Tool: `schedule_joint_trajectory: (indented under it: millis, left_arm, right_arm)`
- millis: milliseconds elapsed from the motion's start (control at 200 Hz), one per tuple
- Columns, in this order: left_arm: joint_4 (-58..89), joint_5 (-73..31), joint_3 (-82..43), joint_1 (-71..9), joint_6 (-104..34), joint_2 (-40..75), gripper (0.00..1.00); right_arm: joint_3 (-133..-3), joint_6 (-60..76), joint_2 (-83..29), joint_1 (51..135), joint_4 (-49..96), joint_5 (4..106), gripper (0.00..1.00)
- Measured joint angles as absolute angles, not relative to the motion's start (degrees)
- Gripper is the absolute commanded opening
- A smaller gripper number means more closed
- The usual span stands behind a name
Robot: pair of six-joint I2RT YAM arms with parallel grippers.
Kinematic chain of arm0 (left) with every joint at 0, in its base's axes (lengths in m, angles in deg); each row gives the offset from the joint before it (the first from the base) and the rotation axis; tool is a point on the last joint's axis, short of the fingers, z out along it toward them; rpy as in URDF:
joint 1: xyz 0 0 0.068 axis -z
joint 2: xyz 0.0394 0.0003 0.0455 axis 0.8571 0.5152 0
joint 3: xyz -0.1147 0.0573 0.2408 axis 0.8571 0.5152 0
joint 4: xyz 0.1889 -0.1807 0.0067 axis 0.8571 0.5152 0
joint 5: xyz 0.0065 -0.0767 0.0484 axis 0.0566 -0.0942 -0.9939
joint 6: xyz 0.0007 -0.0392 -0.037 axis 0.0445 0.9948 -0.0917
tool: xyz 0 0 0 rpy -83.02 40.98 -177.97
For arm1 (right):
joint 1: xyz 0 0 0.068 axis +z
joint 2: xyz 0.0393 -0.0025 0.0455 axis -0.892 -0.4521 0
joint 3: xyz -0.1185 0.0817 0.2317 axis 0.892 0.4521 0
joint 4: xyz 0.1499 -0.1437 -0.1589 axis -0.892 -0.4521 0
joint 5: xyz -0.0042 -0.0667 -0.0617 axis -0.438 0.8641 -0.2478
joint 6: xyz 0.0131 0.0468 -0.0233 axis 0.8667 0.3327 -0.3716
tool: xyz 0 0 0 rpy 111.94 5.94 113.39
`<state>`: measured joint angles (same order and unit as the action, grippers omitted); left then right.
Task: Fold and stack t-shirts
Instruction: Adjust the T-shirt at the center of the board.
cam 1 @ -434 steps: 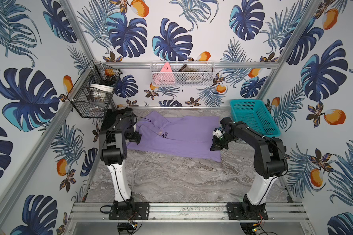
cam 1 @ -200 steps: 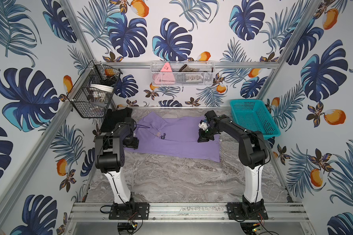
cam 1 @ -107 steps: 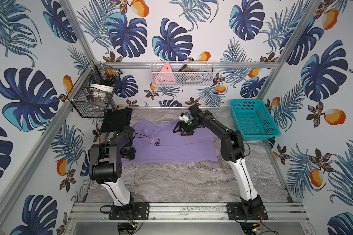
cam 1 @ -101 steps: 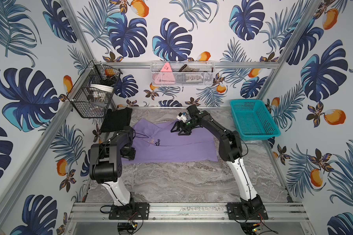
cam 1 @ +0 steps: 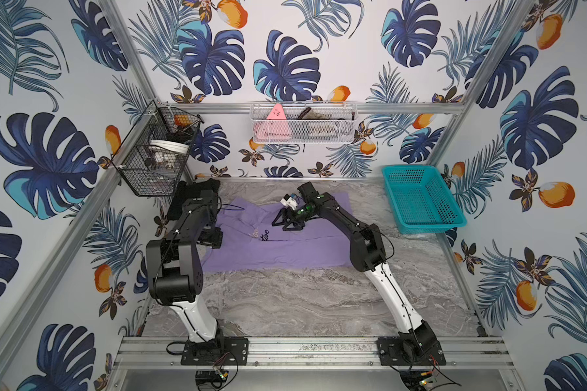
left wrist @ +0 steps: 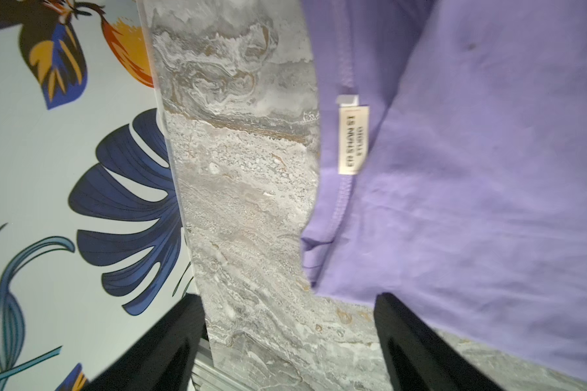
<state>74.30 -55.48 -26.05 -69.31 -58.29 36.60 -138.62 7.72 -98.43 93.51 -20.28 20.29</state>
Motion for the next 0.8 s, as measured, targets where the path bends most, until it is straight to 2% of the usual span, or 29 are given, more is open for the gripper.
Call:
schedule_joint_trajectory:
  millis: [295, 580, 796]
  left_arm:
    - [76.66, -55.54, -29.37, -69.31, -58.27, 38.43, 0.87]
    - [77.97, -44.46, -34.81, -69.29, -56.48, 41.8, 0.88]
    - [76.92, -35.2, -38.59, -67.0, -53.79, 50.24, 0.87]
  right_arm:
    - [-139.18, 0.85, -98.91, 84.81, -17.68, 24.14, 0.87]
    - [-130.64, -0.7, -91.24, 87.68, -21.96, 31.37, 0.88]
    - [-128.98, 0.59, -88.77, 88.53, -24.78, 31.81, 0.88]
